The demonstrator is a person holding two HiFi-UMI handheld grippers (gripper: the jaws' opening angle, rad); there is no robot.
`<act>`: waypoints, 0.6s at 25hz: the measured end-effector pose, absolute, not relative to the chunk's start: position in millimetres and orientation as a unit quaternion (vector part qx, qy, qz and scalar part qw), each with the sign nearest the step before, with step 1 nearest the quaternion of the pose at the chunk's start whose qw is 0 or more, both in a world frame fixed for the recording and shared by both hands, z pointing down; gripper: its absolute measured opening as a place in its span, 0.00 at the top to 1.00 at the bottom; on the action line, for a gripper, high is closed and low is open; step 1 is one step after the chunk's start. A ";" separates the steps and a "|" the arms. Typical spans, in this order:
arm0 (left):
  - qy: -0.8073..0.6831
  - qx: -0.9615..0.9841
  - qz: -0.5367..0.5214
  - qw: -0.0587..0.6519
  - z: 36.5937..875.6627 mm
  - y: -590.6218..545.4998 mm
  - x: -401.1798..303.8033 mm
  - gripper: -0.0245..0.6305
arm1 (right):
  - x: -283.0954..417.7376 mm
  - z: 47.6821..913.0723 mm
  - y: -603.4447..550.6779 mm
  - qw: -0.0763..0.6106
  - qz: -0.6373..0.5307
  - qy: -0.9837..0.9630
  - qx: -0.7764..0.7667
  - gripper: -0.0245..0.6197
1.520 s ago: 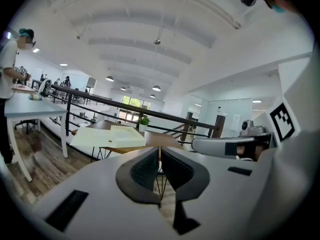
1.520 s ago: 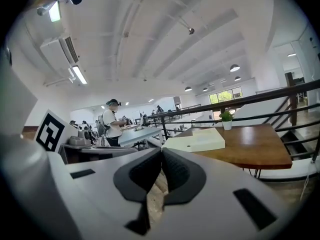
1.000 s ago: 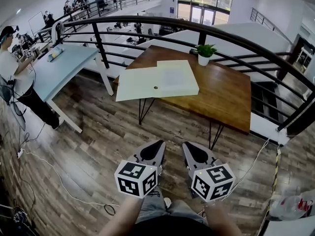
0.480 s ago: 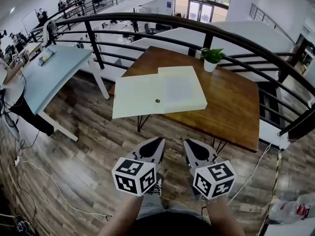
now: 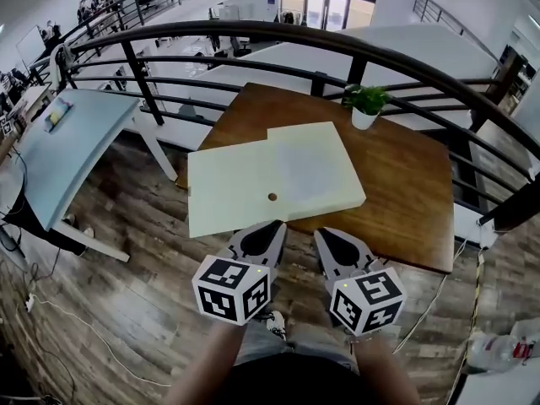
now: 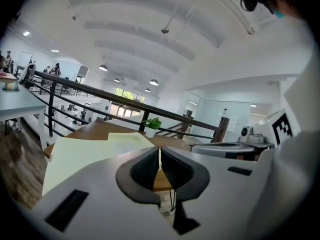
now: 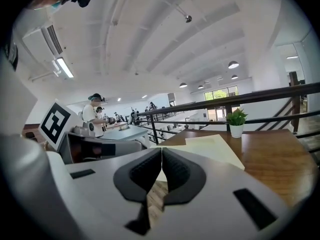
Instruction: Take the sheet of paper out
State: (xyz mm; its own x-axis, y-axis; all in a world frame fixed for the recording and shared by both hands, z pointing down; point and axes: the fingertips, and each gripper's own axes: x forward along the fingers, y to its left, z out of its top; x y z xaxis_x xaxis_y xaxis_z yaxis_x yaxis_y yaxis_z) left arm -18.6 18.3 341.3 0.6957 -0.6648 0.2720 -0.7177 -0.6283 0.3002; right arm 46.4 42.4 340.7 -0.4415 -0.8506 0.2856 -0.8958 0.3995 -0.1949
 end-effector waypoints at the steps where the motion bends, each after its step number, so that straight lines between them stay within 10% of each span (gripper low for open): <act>1: -0.382 0.900 0.069 0.198 342.8 13.8 -19.0 0.93 | 46.2 341.5 38.4 0.071 0.163 -0.832 0.526 0.92; 15: -0.386 0.890 0.090 0.225 371.8 -44.3 -17.9 0.93 | 55.0 370.3 -22.8 0.091 0.188 -0.823 0.528 0.92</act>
State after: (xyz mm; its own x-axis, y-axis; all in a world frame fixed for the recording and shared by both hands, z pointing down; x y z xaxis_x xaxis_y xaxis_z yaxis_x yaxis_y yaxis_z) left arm -17.9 -44.3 371.8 0.6856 -0.6466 0.3344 -0.7279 -0.6010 0.3301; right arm 55.0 -22.8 370.3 -0.4250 -0.8351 0.3494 -0.9039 0.3708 -0.2133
